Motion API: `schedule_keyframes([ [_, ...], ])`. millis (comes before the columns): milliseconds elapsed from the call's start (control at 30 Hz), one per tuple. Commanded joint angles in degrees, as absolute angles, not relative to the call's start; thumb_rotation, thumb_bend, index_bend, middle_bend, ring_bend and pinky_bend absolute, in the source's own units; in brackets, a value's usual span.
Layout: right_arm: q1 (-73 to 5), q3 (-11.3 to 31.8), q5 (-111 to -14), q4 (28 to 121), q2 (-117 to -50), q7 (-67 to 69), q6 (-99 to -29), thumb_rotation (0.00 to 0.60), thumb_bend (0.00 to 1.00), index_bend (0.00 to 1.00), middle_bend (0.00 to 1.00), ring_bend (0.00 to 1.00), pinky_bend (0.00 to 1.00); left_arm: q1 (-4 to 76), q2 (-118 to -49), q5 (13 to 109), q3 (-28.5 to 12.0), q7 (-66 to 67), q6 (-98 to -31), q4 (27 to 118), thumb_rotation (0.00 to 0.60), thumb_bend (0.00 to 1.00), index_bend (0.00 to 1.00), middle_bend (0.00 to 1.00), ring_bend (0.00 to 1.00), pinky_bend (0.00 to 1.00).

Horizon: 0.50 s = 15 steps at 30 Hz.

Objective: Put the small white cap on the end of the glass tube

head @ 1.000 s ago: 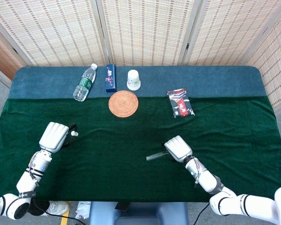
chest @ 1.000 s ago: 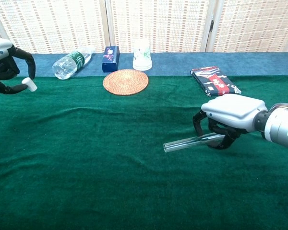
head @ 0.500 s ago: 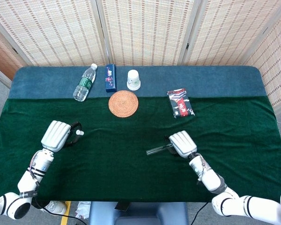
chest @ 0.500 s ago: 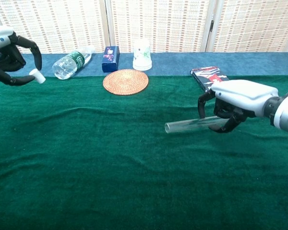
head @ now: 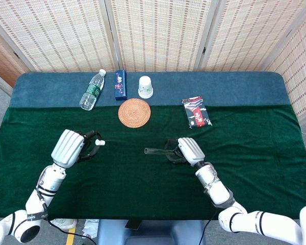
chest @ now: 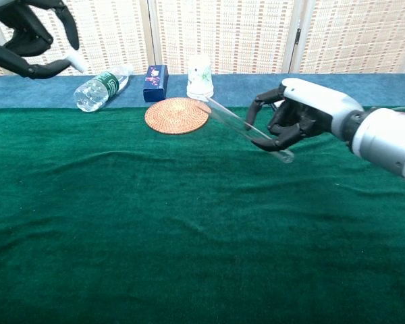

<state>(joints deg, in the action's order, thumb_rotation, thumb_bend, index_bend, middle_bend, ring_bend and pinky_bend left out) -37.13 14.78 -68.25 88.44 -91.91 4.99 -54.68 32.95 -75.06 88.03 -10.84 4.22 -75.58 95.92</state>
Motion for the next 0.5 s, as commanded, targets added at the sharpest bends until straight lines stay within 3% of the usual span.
schedule_keyframes([
  [33, -37.94, 16.03, -66.73, 88.93, -93.36, 7.33, -53.39, 0.600, 0.54, 0.85, 1.00, 1.00, 1.00, 33.66, -75.99, 90.10, -10.58, 5.45, -76.02, 96.81, 0.600, 0.49, 0.59, 0.96, 0.88, 0.83],
  [500, -40.27, 17.35, -65.23, 89.55, -95.95, 8.72, -52.19, 0.600, 0.54, 0.85, 1.00, 1.00, 1.00, 36.56, -79.17, 93.68, -10.33, 11.93, -74.36, 98.46, 0.600, 0.49, 0.59, 0.96, 0.88, 0.83],
])
